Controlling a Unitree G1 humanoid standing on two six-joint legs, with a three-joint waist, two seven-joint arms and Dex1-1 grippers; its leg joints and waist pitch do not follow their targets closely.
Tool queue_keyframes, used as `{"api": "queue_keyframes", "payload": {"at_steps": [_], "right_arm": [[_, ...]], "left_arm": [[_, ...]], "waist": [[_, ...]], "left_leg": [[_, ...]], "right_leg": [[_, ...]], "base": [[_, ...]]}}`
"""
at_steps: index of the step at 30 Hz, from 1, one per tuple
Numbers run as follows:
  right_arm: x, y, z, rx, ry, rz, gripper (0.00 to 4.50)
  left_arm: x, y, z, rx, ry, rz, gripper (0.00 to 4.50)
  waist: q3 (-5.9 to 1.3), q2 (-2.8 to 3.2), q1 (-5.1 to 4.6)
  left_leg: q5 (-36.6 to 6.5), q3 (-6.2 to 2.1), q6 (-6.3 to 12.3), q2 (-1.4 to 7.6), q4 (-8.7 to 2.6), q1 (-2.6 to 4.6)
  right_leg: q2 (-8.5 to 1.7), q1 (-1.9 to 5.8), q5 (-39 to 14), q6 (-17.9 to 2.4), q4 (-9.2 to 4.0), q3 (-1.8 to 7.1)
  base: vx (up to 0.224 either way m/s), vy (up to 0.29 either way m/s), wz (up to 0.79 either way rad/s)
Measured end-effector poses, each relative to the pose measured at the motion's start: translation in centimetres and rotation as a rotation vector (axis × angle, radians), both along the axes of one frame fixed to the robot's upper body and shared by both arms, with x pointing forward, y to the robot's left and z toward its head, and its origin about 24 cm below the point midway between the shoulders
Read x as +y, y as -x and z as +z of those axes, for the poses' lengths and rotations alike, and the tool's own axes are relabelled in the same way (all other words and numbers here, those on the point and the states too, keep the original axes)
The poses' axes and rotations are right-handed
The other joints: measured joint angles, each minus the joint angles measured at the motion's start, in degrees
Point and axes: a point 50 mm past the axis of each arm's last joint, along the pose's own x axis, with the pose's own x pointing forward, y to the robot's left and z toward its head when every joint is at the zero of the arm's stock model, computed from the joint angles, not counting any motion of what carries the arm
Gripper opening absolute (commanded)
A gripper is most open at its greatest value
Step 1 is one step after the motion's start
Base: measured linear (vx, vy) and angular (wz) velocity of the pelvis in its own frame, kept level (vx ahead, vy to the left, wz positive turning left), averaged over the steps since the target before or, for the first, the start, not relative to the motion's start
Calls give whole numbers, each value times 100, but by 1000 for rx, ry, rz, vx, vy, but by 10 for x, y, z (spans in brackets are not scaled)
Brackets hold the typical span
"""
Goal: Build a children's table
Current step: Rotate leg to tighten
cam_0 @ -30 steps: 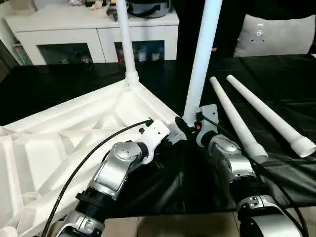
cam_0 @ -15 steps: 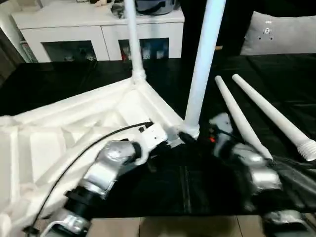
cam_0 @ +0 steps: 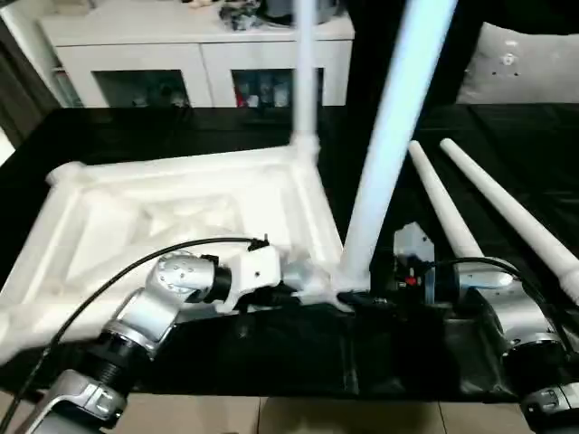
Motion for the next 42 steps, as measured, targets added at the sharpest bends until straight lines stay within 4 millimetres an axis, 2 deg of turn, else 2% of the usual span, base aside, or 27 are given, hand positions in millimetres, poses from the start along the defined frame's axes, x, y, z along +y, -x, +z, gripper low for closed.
{"api": "queue_keyframes", "payload": {"at_steps": [2,5,7,9,12,17,22,25,27,28,30,32,37,39,42], "right_arm": [[3,2,-1,25,-5,29,371],[4,3,-2,47,-17,39,361],[5,4,-3,58,-22,50,331],[6,4,-3,71,-27,60,331],[6,7,-4,88,-33,68,296],[7,10,-6,117,-43,65,274],[15,13,-9,144,-77,29,271],[24,11,-12,145,-87,-43,271],[33,5,-16,136,-106,-156,271],[41,-2,-19,127,-132,-276,270],[48,-13,-20,115,-148,-431,270],[52,-26,-20,107,-145,-585,270],[60,-42,-19,42,-96,-781,270],[59,-46,-18,27,-95,-833,326],[60,-47,-17,33,-140,-869,346]], "left_arm": [[-1,1,0,5,-2,-26,0],[0,1,0,10,-2,-49,0],[0,2,0,15,-2,-58,0],[0,3,-1,24,0,-69,0],[0,4,-1,31,3,-82,0],[0,4,-1,39,6,-90,0],[4,8,-4,75,29,-50,0],[8,8,-5,93,29,17,0],[11,5,-6,109,35,115,0],[12,1,-7,108,40,202,0],[5,-4,-7,102,56,303,0],[-10,-7,-9,101,90,405,0],[-34,-12,-10,50,104,535,0],[-41,-14,-10,30,115,570,0],[-45,-15,-7,9,113,576,0]], "waist": [[0,0,12],[-3,-14,24],[-6,-17,37],[-6,-17,51],[-6,-16,88],[-7,-17,123],[-15,-9,120],[-18,-14,-1],[-17,-13,-89],[-16,-14,-188],[-12,-12,-288],[-5,-23,-396],[-20,5,-473],[-16,2,-464],[-18,4,-408]], "left_leg": [[0,3,0,2,4,0],[0,5,0,3,4,1],[0,6,0,4,4,2],[0,7,-1,5,4,2],[0,9,-1,7,4,4],[0,13,-2,13,4,6],[0,17,-3,16,4,16],[-16,19,-38,19,3,55],[-15,12,-43,27,0,99],[-2,9,-64,27,-2,106],[18,6,-96,24,-2,103],[23,5,-102,21,-1,95],[23,5,-100,14,-7,87],[26,5,-94,13,-9,74],[21,4,-84,12,-17,49]], "right_leg": [[0,2,0,0,0,0],[-2,2,0,0,1,1],[-2,2,0,0,2,0],[-2,2,0,0,3,0],[-1,3,0,0,3,0],[2,3,0,0,5,0],[3,3,0,0,10,1],[7,31,0,0,16,4],[6,58,-17,29,14,4],[6,57,-20,34,13,4],[-2,43,-22,38,-1,-5],[-2,40,-23,38,-33,-8],[-4,47,-20,34,-70,-5],[-6,45,-19,33,-70,-6],[-6,34,25,18,-75,-5]], "base": [[0,0,0],[0,0,0],[0,0,0],[0,0,0],[0,0,0],[0,0,0],[0,0,0],[0,0,0],[0,0,0],[0,0,0],[-53,10,-11],[-27,9,-6],[0,0,0],[0,0,0],[0,0,0]]}}
